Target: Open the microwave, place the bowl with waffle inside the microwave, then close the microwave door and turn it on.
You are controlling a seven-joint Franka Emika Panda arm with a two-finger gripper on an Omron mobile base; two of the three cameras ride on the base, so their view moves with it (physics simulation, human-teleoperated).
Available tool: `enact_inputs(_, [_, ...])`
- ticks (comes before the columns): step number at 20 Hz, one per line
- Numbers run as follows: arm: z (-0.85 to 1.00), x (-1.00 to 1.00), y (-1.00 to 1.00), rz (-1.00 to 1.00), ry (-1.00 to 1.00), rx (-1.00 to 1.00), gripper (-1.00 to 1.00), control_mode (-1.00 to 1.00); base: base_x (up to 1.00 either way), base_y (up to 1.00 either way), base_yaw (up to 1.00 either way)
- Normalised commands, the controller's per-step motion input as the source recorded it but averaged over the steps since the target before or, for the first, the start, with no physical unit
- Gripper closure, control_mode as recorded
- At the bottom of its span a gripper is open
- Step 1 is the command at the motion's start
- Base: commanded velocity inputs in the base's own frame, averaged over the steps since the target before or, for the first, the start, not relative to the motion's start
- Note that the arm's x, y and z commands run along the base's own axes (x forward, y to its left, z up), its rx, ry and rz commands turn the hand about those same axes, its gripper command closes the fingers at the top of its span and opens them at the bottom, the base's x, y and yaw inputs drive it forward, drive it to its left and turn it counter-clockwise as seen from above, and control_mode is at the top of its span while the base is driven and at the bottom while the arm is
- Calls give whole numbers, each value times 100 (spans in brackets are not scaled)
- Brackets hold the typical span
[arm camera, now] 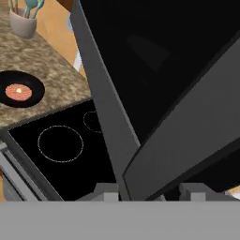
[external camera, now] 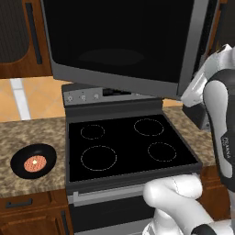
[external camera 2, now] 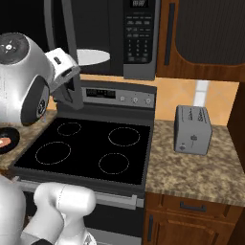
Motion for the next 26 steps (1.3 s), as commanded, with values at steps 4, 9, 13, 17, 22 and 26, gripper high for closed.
enact_inputs(4, [-67,-77,100,3,0,-14,100,-100,0,0,0])
enact_inputs(9, [-48,-60,100,8,0,-11,100,-100,0,0,0])
enact_inputs(13, [-11,-51,99,12,1,-1,100,-100,0,0,0])
enact_inputs(17, [0,-100,9,16,0,10,-100,-100,0,0,0])
enact_inputs(22, [1,-100,-55,10,0,34,-100,-100,0,0,0])
enact_inputs(26, [22,-79,-100,1,4,50,-100,-100,0,0,0])
